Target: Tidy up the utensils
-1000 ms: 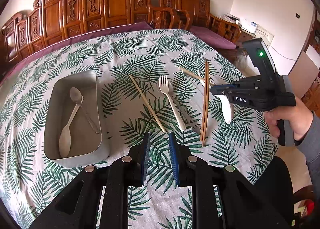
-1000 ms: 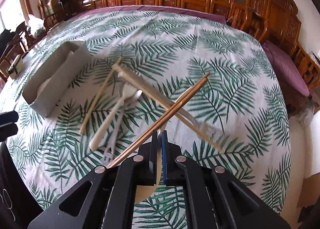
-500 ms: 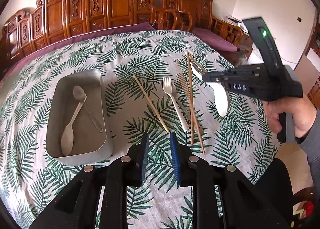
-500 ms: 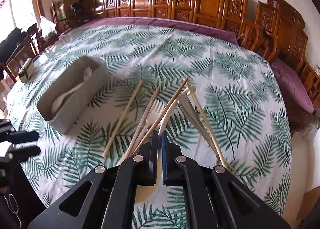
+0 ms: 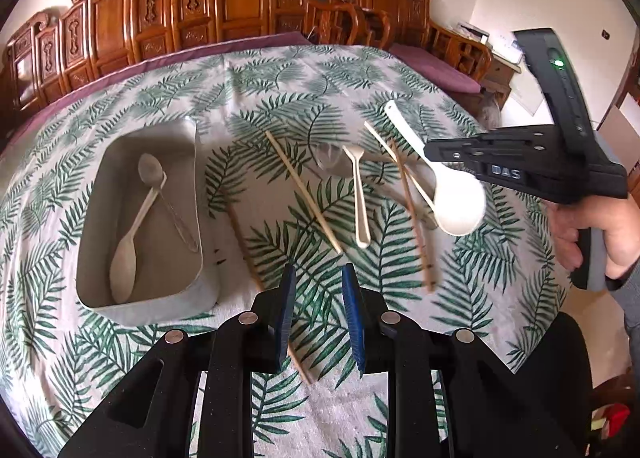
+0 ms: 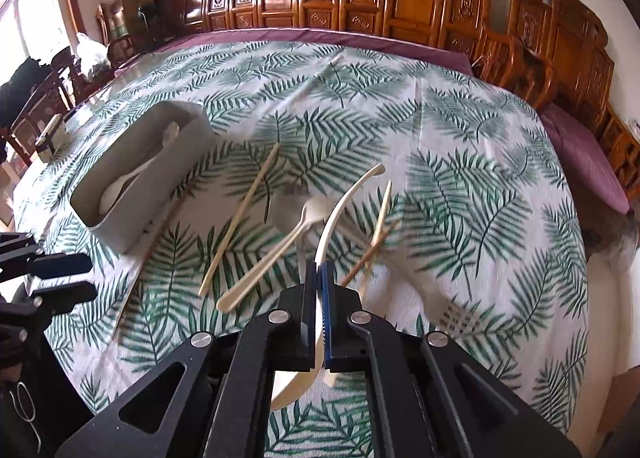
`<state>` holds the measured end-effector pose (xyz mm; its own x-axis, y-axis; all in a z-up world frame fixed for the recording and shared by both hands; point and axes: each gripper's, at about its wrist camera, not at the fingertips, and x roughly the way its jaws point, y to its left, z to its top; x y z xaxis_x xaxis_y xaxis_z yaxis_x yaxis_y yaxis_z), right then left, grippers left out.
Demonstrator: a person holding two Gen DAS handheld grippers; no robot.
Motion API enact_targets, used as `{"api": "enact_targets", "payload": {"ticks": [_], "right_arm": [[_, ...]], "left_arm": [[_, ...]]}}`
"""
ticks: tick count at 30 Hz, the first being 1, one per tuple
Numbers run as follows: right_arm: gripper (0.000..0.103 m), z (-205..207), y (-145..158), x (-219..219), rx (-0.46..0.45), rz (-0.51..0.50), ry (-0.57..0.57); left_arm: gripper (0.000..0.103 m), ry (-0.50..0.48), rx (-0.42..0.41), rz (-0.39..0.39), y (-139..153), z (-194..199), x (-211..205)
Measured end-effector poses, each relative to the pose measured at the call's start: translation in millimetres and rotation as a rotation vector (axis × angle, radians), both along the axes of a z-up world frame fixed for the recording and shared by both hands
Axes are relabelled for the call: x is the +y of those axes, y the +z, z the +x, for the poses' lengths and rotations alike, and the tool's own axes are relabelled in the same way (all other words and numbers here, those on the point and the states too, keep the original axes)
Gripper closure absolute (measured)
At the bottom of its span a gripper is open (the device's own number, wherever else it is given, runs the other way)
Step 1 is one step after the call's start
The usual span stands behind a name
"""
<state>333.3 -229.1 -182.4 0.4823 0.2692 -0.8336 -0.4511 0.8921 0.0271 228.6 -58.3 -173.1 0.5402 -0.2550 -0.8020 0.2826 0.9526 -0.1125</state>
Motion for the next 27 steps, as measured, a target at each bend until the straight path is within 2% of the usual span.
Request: {"api": "enact_targets", "payload": {"ticks": [11, 17, 27], "right_arm": [[0.100, -34.5, -9.2, -5.3, -0.005, 0.031, 0.011], [0.100, -46.4, -10.4, -13.1, -0.006, 0.045, -0.010], [0.100, -52.0, -14.0, -17.5, 0.000, 0.040, -0.009]], "left_arm": [[0.081, 0.064, 0.028, -0.016, -12.8, -28.0, 26.3], [0.081, 0.106, 0.073, -0.017, -35.3, -25.2, 26.5], [0.084, 0.143, 0.114, 0.039, -59.7, -15.4, 21.1]]}}
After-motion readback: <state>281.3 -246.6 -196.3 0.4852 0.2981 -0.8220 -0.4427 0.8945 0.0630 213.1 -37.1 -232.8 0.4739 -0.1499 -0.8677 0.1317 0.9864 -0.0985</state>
